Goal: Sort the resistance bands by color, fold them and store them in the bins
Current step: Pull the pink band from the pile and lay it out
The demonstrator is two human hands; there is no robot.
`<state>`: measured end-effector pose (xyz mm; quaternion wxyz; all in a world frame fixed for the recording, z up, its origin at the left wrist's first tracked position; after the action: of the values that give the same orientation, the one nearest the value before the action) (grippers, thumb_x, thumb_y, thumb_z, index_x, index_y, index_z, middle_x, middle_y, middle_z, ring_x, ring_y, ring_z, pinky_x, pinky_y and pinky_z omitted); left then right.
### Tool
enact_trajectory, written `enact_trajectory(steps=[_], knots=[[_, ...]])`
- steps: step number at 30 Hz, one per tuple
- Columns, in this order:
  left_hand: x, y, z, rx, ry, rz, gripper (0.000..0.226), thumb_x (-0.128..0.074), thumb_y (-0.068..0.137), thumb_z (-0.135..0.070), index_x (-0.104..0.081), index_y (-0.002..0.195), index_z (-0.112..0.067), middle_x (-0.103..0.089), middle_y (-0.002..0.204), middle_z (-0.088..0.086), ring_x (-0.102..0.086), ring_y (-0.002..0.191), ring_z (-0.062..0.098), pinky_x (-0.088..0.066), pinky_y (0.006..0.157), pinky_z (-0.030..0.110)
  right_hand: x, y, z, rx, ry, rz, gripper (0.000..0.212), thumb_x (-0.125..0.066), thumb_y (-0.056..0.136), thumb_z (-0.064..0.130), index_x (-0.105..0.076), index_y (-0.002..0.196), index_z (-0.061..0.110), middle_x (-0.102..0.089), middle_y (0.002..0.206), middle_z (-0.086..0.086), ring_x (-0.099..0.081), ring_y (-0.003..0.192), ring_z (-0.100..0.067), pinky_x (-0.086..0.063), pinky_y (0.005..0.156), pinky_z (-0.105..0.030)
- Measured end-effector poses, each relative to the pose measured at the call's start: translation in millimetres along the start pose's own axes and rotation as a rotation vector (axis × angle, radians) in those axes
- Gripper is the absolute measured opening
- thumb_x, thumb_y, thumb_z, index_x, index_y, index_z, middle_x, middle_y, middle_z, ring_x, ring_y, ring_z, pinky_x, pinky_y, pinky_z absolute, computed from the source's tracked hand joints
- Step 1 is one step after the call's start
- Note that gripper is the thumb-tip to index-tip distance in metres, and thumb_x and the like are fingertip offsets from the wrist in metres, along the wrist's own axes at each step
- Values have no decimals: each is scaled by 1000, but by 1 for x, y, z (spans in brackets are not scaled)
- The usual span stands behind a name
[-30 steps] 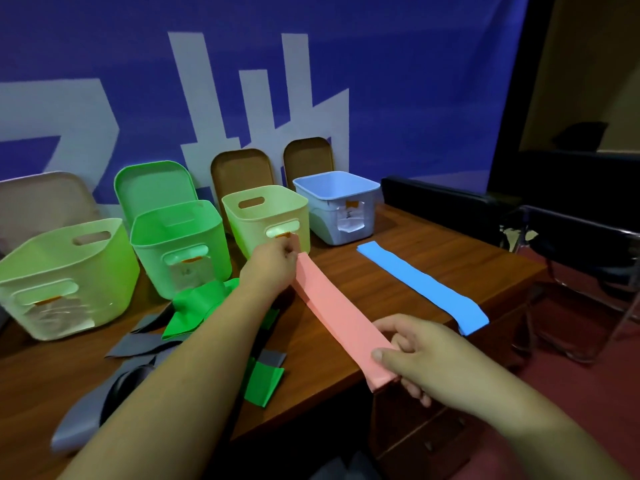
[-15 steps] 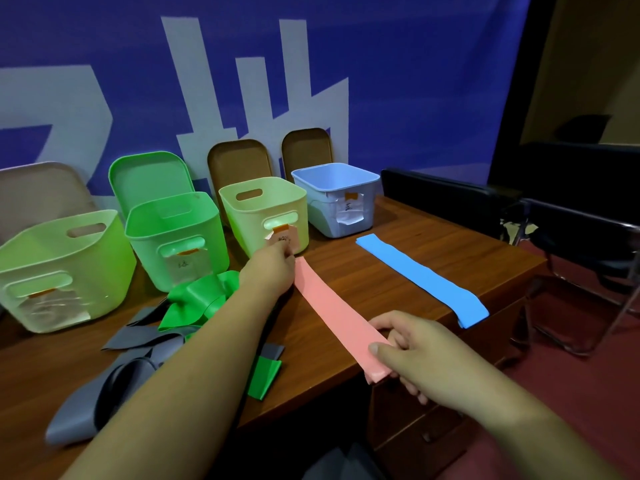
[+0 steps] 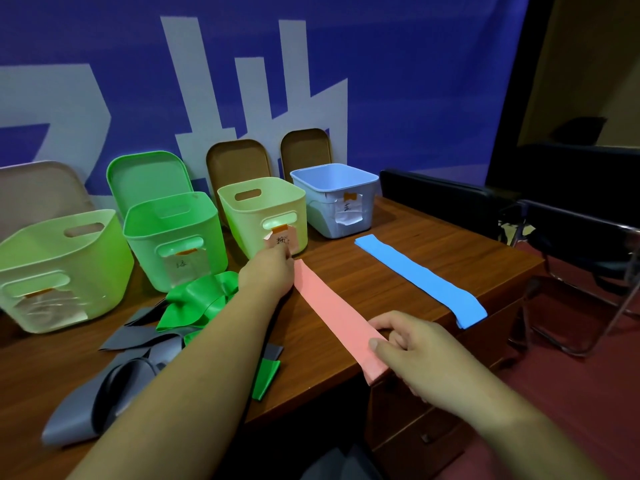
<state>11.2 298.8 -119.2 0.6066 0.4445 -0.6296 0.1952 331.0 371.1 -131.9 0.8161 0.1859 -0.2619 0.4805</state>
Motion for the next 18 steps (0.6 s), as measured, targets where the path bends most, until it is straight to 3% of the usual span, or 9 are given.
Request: enact_trajectory(steps=[7,12,18], knots=[[-1,0,-2,6,12,11,24,-50,107,-42,-62,119,-25,-66,108,2,-65,99,26,-60,83,46,4,-2,4,38,-171,-37,29,-61,101,52,-61,129,47,-57,65,11,-54,57,-4,-41,53,-22],[1,-4,-3,5,15,10,28,-53,106,-43,-64,119,-21,-65,106,4,-66,98,28,-62,83,47,6,-10,16,60,-345,-51,36,-59,100,59,-58,133,46,-54,68,15,-58,63,9,-43,48,-16],[8,-6,-7,20,-12,33,26,-59,101,-39,-64,119,-20,-60,103,2,-65,98,26,-62,81,42,7,-11,18,56,-352,-69,38,-60,99,59,-59,135,47,-53,68,18,-57,61,6,-41,48,-17]])
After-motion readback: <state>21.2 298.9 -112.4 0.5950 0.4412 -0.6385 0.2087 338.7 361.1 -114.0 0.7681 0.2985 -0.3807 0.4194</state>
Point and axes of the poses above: each hand's wrist, its own y-axis towards the middle knuckle, its own x-axis out of the back of the hand, z = x × y, the point moved 4 cm from there along y, towards the middle knuckle
